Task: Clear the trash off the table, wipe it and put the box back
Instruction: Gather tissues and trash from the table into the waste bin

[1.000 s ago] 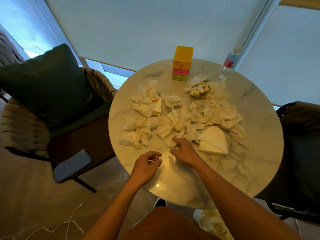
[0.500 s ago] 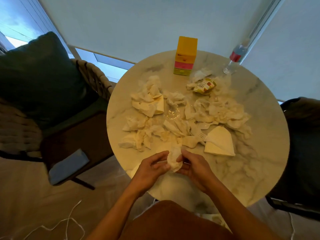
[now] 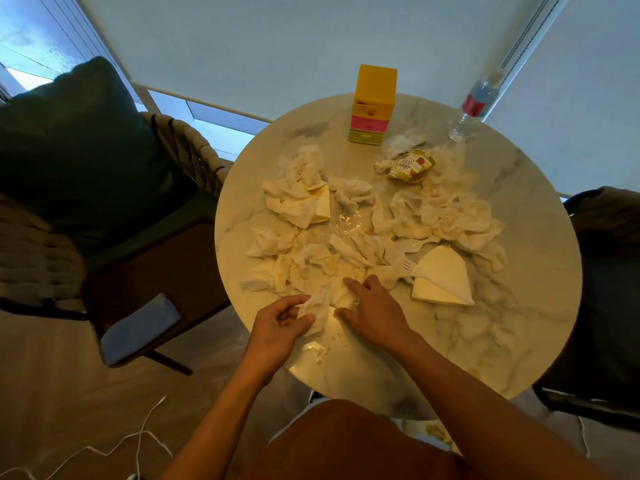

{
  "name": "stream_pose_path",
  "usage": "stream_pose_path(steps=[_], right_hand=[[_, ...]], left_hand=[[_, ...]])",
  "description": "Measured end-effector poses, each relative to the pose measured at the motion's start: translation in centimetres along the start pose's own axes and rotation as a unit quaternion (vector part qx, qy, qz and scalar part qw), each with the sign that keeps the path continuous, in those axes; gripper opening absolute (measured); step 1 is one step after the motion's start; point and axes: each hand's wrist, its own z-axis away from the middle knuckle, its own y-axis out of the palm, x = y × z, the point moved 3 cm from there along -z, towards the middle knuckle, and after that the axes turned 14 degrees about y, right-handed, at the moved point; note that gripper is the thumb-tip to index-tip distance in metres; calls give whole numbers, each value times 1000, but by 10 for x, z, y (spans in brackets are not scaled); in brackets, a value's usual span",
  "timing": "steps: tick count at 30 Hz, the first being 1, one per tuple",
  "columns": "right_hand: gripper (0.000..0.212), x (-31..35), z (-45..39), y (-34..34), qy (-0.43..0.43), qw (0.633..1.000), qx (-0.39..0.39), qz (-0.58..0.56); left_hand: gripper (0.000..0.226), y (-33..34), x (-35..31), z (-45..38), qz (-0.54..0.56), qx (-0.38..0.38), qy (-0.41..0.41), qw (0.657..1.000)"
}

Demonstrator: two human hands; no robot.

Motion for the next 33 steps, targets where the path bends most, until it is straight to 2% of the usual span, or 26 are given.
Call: stream_pose_path(steps=[5, 10, 13, 16, 22, 24, 26, 30, 33], right_hand=[[28, -4, -3, 4, -56, 998, -30, -1], [14, -34, 20, -22, -59, 985, -43, -159], [11, -69, 48, -38, -41, 964, -62, -255], [17, -113, 76, -45, -8, 942, -85, -323], [20, -214, 130, -32, 50, 930, -101, -350], [21, -255, 146, -16, 84, 927, -87, -356], [28, -291, 163, 0, 84, 938, -43, -332], [18, -353, 190, 34, 106, 940, 11, -324], [21, -389, 196, 72, 129, 945, 45, -297]], left_hand=[[30, 0, 3, 7, -17, -23, -4, 1000], [33, 18, 6, 24, -29, -22, 3, 999], [34, 37, 10, 38, -41, -4, 13, 999], [34, 64, 9, 56, -47, 16, 22, 999], [17, 135, 21, 102, -53, 39, 13, 998], [17, 161, 27, 122, -65, 53, 16, 996], [14, 187, 36, 141, -77, 70, 17, 994], [15, 233, 68, 173, -110, 95, -12, 989], [16, 265, 98, 193, -145, 128, -42, 980]])
